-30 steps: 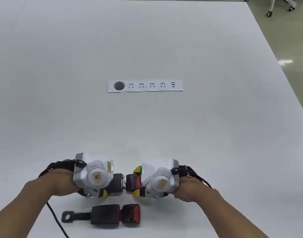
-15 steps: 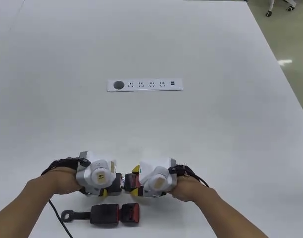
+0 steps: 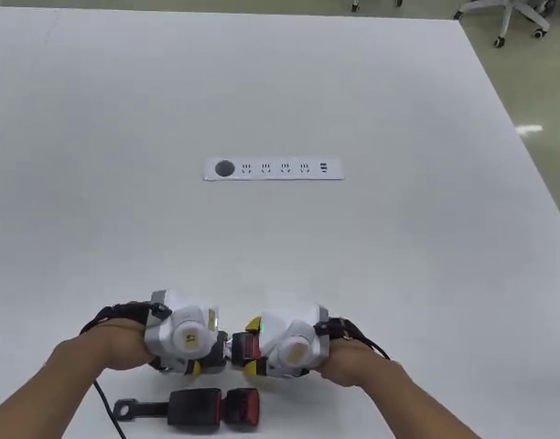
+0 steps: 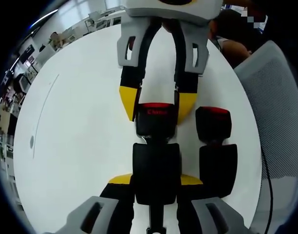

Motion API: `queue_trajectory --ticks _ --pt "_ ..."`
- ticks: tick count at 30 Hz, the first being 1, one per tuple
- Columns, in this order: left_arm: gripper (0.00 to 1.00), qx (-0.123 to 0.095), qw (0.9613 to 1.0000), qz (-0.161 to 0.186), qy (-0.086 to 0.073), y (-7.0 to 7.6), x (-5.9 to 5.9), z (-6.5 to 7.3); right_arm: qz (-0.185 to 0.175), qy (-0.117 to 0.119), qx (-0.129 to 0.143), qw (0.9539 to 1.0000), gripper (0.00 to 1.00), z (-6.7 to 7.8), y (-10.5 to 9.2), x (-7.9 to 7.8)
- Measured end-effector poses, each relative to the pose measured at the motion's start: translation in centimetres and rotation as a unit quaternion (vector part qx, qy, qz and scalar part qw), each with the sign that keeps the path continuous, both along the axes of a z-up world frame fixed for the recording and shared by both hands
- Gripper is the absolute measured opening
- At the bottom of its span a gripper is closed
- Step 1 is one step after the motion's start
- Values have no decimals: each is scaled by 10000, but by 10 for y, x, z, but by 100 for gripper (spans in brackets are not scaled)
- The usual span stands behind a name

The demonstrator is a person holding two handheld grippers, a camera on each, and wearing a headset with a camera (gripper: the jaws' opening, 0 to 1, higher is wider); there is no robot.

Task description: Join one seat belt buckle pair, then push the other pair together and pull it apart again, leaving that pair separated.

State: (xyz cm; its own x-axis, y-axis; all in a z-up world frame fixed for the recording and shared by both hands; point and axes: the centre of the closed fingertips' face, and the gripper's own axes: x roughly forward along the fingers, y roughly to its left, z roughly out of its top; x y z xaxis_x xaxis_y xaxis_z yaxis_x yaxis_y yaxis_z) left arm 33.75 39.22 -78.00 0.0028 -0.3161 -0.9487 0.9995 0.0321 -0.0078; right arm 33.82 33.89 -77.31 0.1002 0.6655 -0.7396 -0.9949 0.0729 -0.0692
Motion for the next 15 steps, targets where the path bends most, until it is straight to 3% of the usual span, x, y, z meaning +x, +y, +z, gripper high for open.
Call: queue_trajectory --ticks 7,15 --pt "34 -230 9997 90 0 1 -1 2 58 -19 -121 9999 29 0 -8 -1" --pt "34 -216 9997 125 10 0 -2 4 99 13 -184 9998 30 -2 -16 -2"
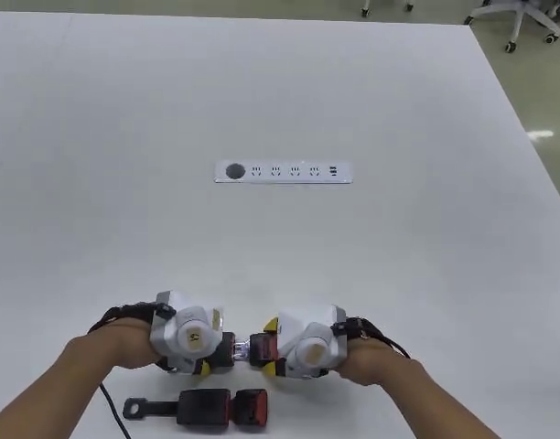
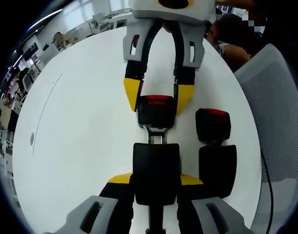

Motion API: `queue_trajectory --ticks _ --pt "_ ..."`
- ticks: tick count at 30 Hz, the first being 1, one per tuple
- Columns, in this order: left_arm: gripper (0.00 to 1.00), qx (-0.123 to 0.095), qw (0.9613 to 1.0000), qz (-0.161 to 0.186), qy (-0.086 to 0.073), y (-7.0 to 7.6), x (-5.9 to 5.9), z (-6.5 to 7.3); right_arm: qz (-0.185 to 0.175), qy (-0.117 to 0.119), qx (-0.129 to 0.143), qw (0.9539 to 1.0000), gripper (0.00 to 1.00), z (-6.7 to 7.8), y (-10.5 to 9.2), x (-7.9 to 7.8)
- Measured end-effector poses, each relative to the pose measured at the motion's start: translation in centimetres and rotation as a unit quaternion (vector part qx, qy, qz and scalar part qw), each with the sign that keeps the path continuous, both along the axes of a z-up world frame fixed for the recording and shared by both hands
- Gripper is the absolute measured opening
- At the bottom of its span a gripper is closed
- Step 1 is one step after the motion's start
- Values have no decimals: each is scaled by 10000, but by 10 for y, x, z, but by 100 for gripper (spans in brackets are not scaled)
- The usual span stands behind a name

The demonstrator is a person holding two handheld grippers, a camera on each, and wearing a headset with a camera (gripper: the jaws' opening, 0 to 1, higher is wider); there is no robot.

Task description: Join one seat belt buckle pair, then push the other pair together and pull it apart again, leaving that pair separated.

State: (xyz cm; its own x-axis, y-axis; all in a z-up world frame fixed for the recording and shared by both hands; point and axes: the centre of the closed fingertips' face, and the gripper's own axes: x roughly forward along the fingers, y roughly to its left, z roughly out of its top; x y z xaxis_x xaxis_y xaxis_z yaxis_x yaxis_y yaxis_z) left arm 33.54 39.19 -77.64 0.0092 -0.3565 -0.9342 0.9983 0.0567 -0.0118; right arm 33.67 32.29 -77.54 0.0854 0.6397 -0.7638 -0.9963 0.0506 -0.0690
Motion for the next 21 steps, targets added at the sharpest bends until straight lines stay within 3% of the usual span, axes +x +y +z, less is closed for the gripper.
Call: queue_trajectory --ticks 21 --pt "35 -50 10000 21 3 -1 0 2 73 -18 -311 9995 30 1 -26 3"
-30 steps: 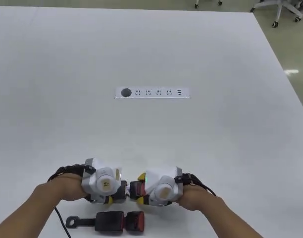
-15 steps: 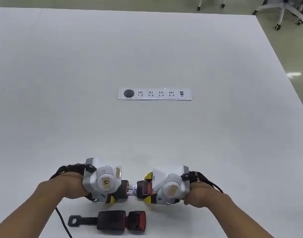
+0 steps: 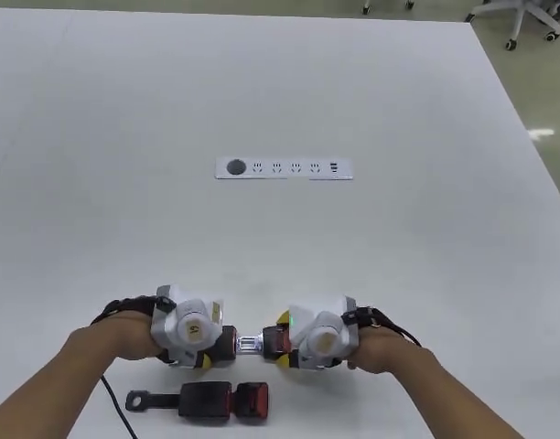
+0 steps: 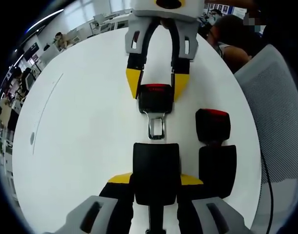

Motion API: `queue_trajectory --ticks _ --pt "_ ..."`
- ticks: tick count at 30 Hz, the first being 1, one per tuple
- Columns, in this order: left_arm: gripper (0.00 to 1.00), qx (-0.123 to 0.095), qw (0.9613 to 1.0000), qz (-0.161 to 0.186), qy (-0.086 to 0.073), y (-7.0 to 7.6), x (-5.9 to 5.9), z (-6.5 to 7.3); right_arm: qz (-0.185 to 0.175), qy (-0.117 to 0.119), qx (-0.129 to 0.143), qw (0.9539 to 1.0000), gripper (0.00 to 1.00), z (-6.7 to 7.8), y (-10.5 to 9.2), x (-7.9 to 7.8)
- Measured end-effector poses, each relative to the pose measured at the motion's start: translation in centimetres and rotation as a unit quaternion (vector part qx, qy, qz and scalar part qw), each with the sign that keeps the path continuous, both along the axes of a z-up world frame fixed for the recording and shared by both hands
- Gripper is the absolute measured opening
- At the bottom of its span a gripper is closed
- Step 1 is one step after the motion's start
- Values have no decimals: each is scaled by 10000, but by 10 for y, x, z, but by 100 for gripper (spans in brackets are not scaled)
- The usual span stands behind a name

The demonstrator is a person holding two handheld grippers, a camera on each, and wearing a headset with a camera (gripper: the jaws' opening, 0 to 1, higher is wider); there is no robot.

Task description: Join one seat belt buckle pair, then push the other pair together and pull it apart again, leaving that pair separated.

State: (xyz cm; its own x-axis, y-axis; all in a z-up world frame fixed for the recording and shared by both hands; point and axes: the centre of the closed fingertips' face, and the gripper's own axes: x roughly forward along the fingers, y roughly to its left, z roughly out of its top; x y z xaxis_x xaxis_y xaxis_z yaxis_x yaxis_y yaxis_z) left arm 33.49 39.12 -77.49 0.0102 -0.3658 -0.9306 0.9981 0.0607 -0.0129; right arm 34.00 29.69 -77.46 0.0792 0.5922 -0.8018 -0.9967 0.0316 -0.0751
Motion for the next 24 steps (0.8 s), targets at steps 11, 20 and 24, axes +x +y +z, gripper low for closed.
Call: queue_trajectory --ticks 11,20,24 --pt "35 25 10000 8 5 2 1 -3 29 5 -196 9998 31 -2 -20 3" --pt "35 -20 10000 39 -1 1 1 -2 59 -36 -356 9993 31 -3 -37 4" --pt "35 -55 10000 72 -12 2 2 -4 24 -20 -394 9992 31 -2 -43 3"
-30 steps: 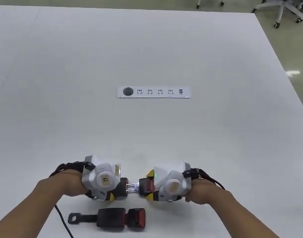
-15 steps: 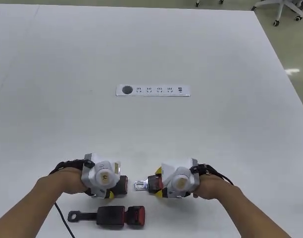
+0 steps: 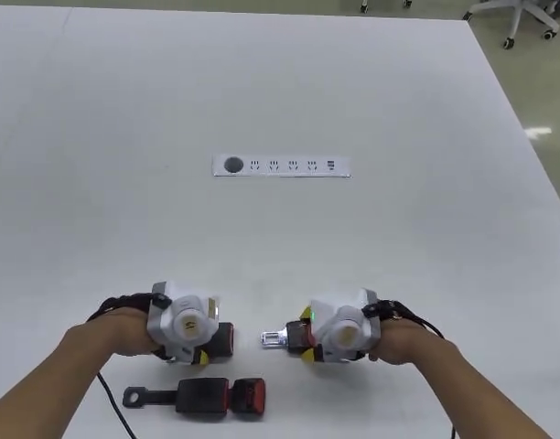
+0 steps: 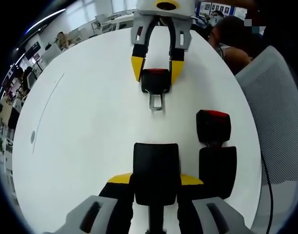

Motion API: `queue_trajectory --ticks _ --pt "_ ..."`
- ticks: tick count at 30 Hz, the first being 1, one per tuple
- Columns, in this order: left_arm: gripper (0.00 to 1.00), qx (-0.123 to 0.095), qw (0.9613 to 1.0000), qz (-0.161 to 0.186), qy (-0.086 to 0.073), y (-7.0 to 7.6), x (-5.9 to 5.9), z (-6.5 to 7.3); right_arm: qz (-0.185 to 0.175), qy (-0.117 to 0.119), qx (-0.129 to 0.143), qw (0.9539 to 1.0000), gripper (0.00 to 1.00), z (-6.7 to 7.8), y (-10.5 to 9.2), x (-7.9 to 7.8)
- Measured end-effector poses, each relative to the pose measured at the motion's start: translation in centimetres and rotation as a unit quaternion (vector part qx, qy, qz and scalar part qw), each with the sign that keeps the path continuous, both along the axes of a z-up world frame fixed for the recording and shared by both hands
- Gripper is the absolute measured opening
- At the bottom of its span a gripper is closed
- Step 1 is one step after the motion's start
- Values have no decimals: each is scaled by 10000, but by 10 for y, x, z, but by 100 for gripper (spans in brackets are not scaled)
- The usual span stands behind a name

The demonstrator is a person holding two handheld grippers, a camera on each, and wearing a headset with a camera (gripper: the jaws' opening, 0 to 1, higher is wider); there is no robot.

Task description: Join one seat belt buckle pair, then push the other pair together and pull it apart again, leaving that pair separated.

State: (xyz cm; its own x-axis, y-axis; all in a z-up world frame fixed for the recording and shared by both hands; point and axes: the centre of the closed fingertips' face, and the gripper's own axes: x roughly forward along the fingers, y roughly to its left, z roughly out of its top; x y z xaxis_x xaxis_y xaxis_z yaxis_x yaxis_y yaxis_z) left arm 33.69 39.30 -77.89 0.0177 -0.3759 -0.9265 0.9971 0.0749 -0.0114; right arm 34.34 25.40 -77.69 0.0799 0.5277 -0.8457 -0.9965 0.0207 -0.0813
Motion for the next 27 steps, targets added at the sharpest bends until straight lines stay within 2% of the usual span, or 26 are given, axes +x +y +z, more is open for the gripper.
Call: queue_trajectory --ticks 10,14,18,21,27 --pt "36 -74 10000 12 -26 0 1 -1 -42 18 29 10000 32 0 -2 0" --pt "43 -119 9996 42 -258 0 7 1 -3 -77 25 10000 34 -1 -2 2" --pt "45 -75 9994 -32 -338 4 7 1 -35 -76 45 10000 45 0 -1 2" --pt "45 -10 9991 -75 -412 9 7 1 -112 -104 103 9998 46 3 -2 4" --pt "47 -101 9994 47 -340 13 0 8 -193 -87 249 9995 50 9 -2 4"
